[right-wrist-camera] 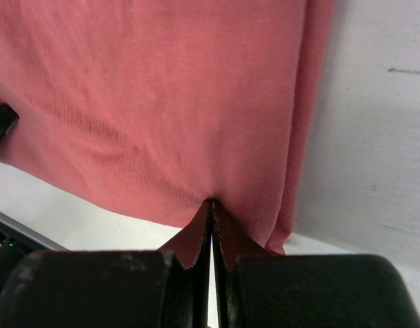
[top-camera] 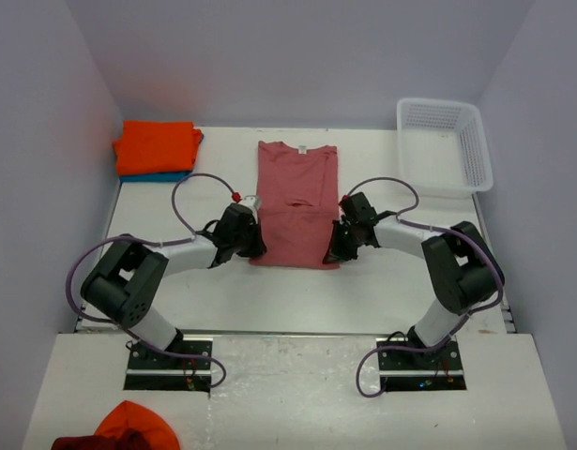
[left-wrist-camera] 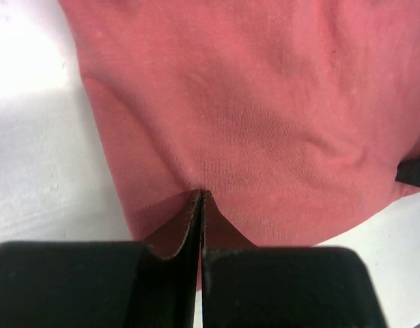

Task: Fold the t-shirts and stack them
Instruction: Grab one side of the 2/3 rectangular tshirt with both arms

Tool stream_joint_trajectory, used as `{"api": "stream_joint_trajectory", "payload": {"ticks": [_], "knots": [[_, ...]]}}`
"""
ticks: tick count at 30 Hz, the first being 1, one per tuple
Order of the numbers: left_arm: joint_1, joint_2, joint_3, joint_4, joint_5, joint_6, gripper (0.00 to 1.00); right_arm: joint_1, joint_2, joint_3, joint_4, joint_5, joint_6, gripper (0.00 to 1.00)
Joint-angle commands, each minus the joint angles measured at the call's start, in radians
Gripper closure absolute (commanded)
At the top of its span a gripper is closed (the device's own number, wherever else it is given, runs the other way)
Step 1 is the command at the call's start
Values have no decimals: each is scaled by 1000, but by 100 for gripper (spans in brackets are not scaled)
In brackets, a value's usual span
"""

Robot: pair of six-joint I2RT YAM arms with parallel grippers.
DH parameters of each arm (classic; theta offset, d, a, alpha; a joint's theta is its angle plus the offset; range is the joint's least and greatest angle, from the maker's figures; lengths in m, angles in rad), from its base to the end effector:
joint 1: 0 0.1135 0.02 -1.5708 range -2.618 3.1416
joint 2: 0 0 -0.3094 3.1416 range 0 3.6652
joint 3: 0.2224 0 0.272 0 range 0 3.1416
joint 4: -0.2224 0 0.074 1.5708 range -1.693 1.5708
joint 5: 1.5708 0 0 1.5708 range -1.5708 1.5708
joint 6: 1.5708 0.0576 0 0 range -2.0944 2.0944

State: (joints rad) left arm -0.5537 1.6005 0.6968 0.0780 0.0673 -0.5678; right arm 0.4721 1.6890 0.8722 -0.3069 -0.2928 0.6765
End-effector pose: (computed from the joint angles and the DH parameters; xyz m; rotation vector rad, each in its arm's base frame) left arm 0.2783 -0.1766 0.1548 0.0152 2.4818 -0.5865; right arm 0.2932 0.1684 0.1520 0.1951 2.8352 0.7024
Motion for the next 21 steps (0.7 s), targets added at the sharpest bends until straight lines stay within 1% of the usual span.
{"api": "stream_joint_trajectory", "payload": {"ticks": [1, 8, 16, 21], "knots": [[-18, -63, -86, -121, -15, -29, 100, 37, -3, -73, -21, 95, 50, 100], [-25, -200, -180, -159, -35, -56, 100, 82, -66, -145, -5, 116, 113, 100], [-32, -338, -261, -199, -46, -73, 100, 172, -164, -249, 8, 152, 190, 100], [-37, -395, -296, -205, -35, -67, 100, 195, -213, -288, 38, 155, 192, 100]]}}
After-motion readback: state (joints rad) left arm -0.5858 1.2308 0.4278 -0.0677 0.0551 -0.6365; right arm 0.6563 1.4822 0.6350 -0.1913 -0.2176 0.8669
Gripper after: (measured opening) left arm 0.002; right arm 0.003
